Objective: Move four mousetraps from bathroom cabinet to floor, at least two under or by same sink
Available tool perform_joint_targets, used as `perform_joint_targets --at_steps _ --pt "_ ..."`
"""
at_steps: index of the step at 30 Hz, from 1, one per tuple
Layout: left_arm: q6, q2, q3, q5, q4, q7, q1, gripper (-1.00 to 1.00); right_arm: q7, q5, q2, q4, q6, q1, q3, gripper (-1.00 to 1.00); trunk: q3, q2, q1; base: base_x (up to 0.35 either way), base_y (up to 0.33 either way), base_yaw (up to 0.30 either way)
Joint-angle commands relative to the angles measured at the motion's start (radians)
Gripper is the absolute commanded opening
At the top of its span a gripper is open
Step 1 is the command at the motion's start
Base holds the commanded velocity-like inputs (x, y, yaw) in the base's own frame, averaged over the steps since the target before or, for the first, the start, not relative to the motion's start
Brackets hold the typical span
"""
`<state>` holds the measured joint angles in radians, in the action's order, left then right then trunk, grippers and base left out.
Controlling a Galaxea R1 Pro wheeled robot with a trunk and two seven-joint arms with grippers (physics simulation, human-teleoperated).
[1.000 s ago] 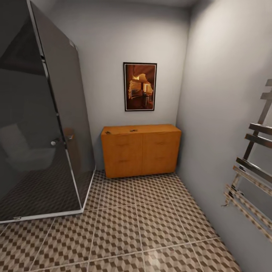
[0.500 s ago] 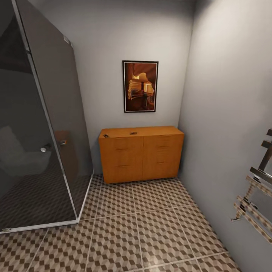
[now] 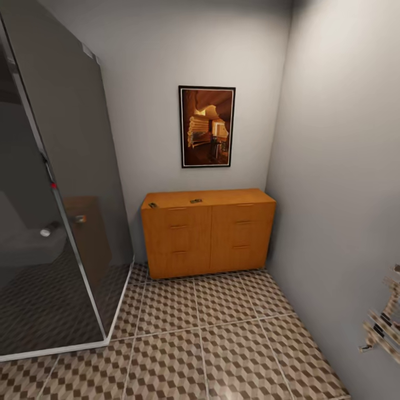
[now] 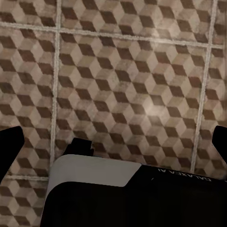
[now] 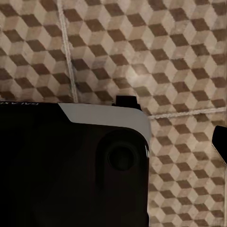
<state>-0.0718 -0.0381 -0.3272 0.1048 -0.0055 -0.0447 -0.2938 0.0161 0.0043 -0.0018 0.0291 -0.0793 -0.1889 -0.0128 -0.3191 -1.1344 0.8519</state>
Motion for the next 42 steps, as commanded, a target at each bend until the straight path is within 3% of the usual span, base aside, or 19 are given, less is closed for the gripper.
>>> perform_joint_targets --at_steps 1,18,32,42 --pt "-0.003 0.0 -0.007 0.011 0.001 -0.004 -0.001 1.0 0.002 0.0 0.0 0.003 -0.006 -0.001 -0.001 1.0 -0.001 -0.001 0.001 0.322 0.0 0.0" --pt "-0.004 0.0 -0.007 0.01 0.001 -0.004 -0.001 1.0 0.001 0.0 -0.002 0.003 -0.006 -0.001 -0.001 1.0 -0.001 -0.001 0.001 0.322 0.0 0.009" --pt "-0.004 0.0 -0.007 0.01 0.001 -0.004 -0.001 1.0 0.002 0.0 -0.005 0.003 -0.005 -0.001 -0.001 1.0 -0.001 -0.001 0.001 0.322 0.0 0.214" --pt "-0.005 0.001 -0.007 0.01 0.001 -0.004 -0.001 1.0 0.001 0.0 -0.004 0.003 -0.006 -0.001 -0.001 1.0 -0.001 -0.001 0.001 0.322 0.0 0.06"
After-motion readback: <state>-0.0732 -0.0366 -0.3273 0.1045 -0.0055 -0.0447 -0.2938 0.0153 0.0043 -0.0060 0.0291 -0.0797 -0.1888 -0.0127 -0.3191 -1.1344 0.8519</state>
